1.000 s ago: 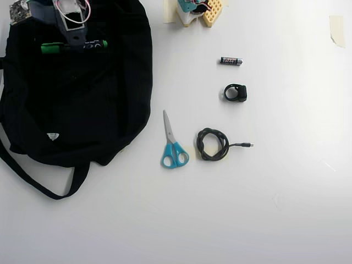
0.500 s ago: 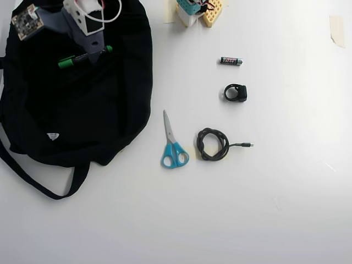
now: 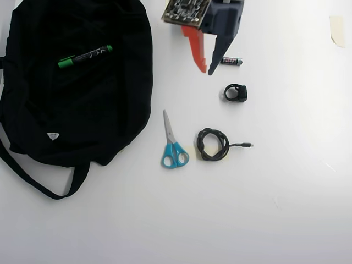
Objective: Put the green marker into the black bag
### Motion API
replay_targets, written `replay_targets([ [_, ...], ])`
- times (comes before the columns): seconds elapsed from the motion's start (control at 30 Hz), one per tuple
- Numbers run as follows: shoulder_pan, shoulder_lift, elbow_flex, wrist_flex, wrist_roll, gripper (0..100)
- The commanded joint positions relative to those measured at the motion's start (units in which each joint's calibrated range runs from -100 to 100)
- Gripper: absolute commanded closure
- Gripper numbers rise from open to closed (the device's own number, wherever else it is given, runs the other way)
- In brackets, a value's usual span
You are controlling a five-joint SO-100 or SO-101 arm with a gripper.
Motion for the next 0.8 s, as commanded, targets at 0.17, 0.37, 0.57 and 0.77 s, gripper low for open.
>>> replay_targets([
  [0.17,-6.30,-25.85,29.48,-5.60,-0.25,98],
  [0.37,-6.75,-40.95,50.42,-15.25,5.89,98],
  [0.57,-6.60,-57.05,73.78,-21.97,7.20,98],
  [0.77,-6.60,-69.66,88.06,-23.43,7.30,98],
])
